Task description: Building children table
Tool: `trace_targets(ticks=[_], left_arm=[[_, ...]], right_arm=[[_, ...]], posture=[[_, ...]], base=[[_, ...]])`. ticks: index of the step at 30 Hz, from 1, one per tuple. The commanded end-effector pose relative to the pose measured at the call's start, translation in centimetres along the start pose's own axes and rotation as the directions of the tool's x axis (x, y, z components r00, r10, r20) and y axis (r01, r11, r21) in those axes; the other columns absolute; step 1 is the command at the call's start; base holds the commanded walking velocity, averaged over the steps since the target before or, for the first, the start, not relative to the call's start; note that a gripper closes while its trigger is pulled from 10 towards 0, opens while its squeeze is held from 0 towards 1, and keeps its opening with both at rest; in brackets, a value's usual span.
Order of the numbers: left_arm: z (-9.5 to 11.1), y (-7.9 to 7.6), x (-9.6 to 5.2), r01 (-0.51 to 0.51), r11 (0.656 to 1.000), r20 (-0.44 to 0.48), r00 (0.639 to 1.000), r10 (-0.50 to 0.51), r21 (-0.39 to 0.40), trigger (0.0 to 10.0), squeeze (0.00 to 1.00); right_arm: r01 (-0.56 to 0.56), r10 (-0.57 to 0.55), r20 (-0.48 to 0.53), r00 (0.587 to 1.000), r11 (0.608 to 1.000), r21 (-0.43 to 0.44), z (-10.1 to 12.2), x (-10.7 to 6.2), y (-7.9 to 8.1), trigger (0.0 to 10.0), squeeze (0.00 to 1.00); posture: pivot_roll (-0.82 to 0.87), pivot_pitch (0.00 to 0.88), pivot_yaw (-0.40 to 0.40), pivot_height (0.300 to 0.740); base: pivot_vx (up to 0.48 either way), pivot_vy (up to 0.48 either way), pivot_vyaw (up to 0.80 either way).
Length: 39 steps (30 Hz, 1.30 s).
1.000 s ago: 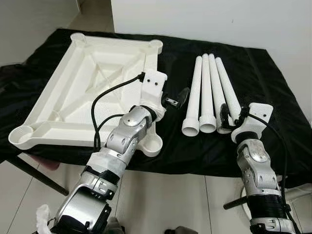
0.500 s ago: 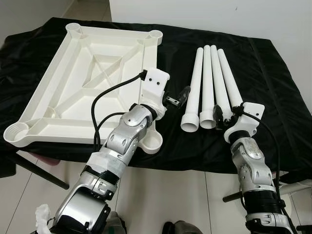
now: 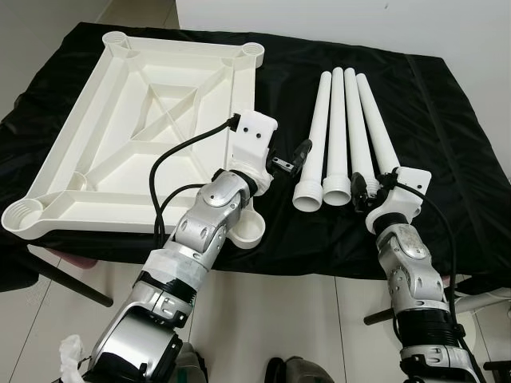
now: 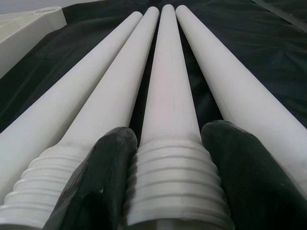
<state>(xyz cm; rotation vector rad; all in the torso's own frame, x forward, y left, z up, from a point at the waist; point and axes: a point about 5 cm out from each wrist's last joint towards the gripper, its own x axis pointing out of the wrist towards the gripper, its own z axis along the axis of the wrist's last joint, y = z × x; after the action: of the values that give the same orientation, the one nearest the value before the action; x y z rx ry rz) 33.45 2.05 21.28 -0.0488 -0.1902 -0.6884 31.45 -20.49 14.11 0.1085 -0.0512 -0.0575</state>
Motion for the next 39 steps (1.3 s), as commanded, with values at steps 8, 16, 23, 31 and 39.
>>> trace_targets(ticks=[8,16,23,31,39], left_arm=[[0.1,-0.9,0.3,0.091,0.996,-0.002,0.996,-0.091,-0.004,10.0,0.00],[0.2,-0.8,0.3,0.087,0.996,0.000,0.996,-0.087,-0.006,10.0,0.00],[0.2,-0.6,0.3,0.080,0.997,-0.001,0.997,-0.080,-0.021,10.0,0.00],[0.3,-0.4,0.4,0.070,0.997,0.002,0.998,-0.070,-0.023,10.0,0.00],[0.5,-0.1,0.7,0.056,0.998,0.008,0.998,-0.056,-0.015,10.0,0.00]], right_arm=[[0.052,-0.050,-0.139,0.989,0.999,0.011,-2.6,-0.7,-0.8,10.0,0.00],[0.049,-0.046,-0.155,0.987,0.999,0.012,-2.9,-0.7,-0.6,10.0,0.00],[0.020,-0.015,-0.152,0.988,0.999,0.030,-3.1,-0.8,-0.2,0.0,0.00],[-0.002,0.008,-0.144,0.990,0.999,0.041,-2.9,-0.7,0.1,0.0,0.00],[-0.013,0.014,-0.068,0.998,1.000,0.010,-1.9,-0.5,0.0,2.4,0.00]], posture=[[0.01,0.160,-0.025,0.740],[0.01,0.157,-0.025,0.740],[0.01,0.156,-0.027,0.740],[0.01,0.151,-0.026,0.740],[0.02,0.134,-0.023,0.740]], base=[[0.000,0.000,0.00],[0.000,0.000,0.00],[0.000,0.000,0.00],[0.000,0.000,0.00],[0.000,0.000,0.00]])
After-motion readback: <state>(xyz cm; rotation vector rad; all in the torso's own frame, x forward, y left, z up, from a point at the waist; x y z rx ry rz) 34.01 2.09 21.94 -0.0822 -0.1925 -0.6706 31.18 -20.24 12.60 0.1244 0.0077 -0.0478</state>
